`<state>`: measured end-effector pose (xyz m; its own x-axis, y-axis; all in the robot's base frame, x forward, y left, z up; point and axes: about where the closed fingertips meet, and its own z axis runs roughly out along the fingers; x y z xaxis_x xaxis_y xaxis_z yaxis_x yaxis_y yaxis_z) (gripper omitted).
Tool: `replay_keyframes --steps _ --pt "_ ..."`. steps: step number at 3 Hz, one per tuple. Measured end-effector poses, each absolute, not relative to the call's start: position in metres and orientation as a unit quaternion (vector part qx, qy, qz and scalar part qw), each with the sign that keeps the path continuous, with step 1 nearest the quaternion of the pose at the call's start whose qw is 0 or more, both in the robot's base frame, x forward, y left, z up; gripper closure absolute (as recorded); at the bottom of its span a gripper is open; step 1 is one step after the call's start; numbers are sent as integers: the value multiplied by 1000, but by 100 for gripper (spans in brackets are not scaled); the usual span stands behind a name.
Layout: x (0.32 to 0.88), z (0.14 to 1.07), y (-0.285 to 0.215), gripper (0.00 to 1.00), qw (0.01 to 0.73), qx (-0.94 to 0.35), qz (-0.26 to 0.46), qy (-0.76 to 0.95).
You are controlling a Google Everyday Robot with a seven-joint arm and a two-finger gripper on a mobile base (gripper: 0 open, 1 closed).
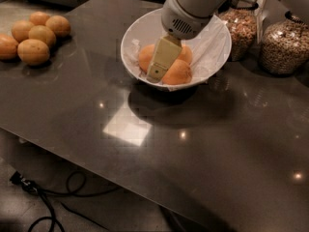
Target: Pick orange from white bowl
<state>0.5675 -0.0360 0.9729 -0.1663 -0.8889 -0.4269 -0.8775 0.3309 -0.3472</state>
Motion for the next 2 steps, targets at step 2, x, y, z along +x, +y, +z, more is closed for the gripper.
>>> replay_keyframes --steps 2 --pt "610 971 -21 0 332 -540 15 773"
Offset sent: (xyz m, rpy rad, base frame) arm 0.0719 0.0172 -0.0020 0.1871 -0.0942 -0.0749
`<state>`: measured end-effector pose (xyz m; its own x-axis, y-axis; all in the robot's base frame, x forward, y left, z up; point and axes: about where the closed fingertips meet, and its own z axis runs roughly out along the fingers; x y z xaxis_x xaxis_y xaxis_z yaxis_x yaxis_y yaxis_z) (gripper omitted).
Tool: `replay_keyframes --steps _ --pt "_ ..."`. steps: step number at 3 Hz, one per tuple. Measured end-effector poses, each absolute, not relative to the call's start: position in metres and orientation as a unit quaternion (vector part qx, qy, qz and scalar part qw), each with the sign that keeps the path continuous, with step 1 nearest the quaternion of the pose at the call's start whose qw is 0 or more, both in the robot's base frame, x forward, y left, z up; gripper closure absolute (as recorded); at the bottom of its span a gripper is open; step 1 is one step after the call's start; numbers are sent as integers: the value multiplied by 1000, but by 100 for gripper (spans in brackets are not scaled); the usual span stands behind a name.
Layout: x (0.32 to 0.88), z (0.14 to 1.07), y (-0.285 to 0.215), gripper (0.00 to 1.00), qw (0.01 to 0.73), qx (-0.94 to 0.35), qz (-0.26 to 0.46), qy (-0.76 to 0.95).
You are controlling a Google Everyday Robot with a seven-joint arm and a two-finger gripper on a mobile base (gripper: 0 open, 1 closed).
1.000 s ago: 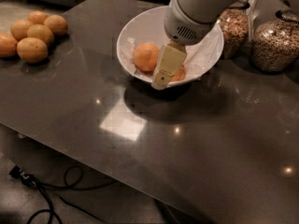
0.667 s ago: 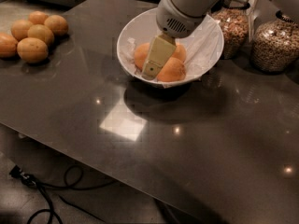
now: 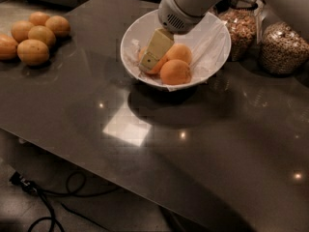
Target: Pick orange from white bowl
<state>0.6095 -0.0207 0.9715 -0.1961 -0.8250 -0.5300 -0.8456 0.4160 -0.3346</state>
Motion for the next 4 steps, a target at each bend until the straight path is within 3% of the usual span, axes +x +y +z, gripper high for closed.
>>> replay_keyframes --steps 3,4 --pt "664 948 -32 0 362 -542 34 758" --pt "670 938 -30 8 355 -555 43 751"
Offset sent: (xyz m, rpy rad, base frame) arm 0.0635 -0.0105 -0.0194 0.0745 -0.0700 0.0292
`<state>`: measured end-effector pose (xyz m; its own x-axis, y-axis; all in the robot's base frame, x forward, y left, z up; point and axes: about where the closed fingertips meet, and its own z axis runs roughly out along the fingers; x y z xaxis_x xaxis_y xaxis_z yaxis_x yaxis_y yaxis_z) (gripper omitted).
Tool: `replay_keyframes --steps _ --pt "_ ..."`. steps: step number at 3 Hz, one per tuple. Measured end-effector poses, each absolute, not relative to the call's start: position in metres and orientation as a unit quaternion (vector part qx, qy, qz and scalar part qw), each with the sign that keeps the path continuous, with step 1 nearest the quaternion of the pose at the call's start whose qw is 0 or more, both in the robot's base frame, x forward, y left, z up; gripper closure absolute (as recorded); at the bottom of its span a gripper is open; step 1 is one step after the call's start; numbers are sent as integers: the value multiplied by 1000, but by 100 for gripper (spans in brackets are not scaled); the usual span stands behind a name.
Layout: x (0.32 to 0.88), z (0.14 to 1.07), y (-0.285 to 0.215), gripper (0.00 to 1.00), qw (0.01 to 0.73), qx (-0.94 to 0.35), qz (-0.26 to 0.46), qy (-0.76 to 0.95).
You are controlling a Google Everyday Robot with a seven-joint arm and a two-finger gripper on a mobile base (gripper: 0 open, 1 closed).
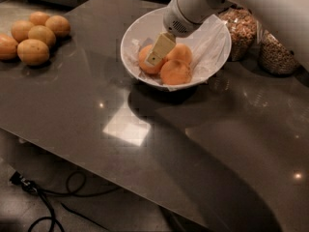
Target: Pick orange from white bowl
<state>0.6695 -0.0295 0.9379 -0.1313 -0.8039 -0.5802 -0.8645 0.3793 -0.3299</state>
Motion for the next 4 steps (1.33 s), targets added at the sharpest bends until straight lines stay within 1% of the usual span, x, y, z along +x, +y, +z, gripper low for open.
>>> replay_keyframes --steps 1,2,3,4 --pt "671 929 -27 26 348 -565 53 746" --pt "670 921 -25 30 340 -573 60 743" --pt "672 910 -24 31 330 -579 66 743" --pt "673 901 -20 28 320 -584 72 743"
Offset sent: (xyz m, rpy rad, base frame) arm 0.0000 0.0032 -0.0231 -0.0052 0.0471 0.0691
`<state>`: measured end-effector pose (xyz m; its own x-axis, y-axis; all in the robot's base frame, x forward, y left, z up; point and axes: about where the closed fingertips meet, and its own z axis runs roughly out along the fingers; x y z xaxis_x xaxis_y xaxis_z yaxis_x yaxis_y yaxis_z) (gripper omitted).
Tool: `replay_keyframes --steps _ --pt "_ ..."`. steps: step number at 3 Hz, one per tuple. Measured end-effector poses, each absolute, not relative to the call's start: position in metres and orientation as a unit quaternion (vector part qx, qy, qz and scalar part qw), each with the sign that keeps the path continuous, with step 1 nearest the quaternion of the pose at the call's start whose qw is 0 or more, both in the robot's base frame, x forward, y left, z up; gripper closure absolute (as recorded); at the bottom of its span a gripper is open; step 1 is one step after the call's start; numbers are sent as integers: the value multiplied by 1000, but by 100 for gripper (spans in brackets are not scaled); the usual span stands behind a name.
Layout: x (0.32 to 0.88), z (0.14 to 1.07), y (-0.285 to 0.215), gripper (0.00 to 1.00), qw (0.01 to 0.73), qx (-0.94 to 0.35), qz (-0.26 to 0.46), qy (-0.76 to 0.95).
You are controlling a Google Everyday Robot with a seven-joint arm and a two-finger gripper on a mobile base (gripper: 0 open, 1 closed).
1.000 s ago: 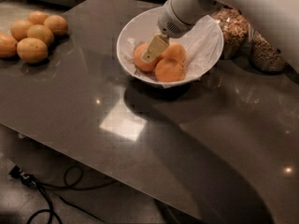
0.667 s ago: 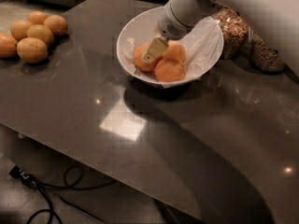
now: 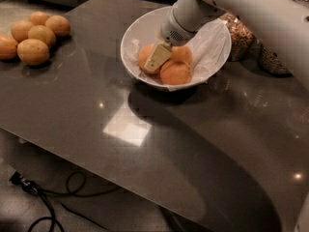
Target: Pick orange from white bowl
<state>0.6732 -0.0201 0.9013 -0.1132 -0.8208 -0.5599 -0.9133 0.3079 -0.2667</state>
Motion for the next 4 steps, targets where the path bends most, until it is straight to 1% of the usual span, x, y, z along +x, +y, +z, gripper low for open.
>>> replay_keyframes --steps 3,4 --pt "677 872 -1 31 282 -599 88 744" --pt "680 863 -1 49 274 -599 91 747"
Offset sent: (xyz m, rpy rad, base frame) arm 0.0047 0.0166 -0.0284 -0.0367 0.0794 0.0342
